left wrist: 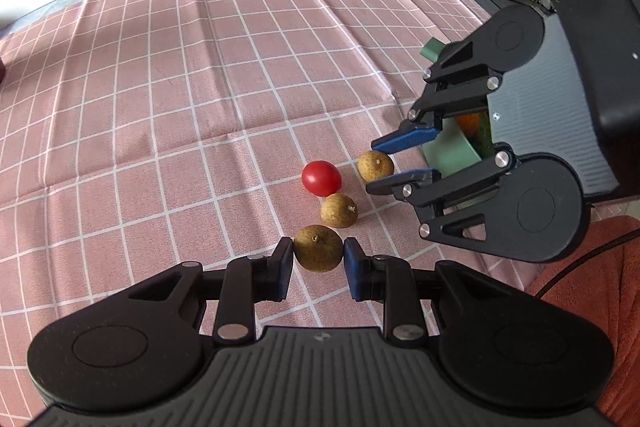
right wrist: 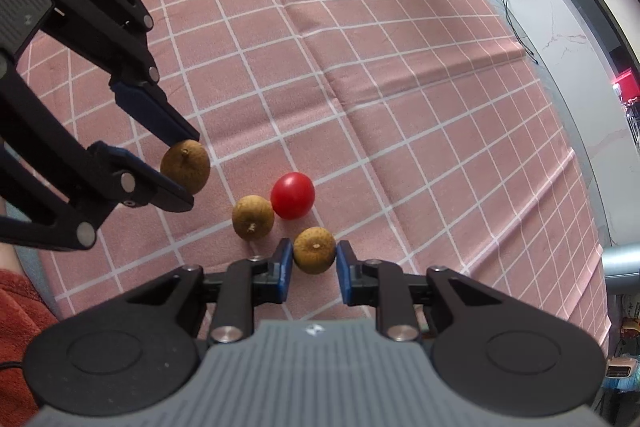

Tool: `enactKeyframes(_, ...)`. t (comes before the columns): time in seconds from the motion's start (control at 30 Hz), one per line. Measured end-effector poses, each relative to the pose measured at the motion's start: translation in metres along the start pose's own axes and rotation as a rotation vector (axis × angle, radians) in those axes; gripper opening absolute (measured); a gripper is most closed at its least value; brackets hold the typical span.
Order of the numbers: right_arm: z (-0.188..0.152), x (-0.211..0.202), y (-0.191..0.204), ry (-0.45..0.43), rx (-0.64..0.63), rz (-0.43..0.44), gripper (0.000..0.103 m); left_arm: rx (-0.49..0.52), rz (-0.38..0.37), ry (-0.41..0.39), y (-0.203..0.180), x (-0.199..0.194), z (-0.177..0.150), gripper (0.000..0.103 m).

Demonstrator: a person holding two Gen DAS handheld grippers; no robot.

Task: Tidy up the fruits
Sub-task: 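Grasp a brown longan with the left tool while the right tool grasps another longan, then lower both held longans into the green colander and open both tools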

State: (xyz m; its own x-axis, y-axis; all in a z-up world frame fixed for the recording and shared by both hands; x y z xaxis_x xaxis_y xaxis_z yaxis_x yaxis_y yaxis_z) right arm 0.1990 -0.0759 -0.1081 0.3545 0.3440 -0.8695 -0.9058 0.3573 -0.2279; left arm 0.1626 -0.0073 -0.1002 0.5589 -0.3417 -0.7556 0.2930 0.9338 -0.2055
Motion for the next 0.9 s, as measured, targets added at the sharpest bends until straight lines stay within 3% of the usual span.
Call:
enactKeyframes(0.27,-0.001,-0.053,0.023,-0.12,0.172,-0.02,0.019,-0.009,0.048,-0.096,-0.013,-0.044,0.004,0.03)
enactKeyframes(0.53,-0.026,-0.12,0.051,-0.304,0.471,-0.057,0.019,-0.029,0.032,-0.191,-0.045,-0.074,0.008,0.03)
enactKeyframes(0.7,-0.064,-0.145,0.058,-0.378,0.669,-0.124,0.019,-0.03,0.015,-0.22,-0.069,-0.078,0.006,0.03)
enactKeyframes(0.9,-0.11,-0.174,0.056,-0.423,0.798,-0.276,0.019,-0.017,-0.03,-0.223,-0.102,-0.068,0.007,0.03)
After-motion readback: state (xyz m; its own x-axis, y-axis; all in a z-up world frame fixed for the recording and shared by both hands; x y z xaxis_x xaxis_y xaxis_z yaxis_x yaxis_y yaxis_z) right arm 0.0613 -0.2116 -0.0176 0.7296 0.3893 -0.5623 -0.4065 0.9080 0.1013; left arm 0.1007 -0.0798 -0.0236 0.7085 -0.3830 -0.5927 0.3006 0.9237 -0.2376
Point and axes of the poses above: each gripper's, at about its wrist camera, not at the fingertips, and x roughly the way its jaws point, y to its left, z to its top, the point moved 6 cm from there along x, roughly the way its jaws point, and after that the axes turned 12 degrees about -y, right-handed, at the moved point
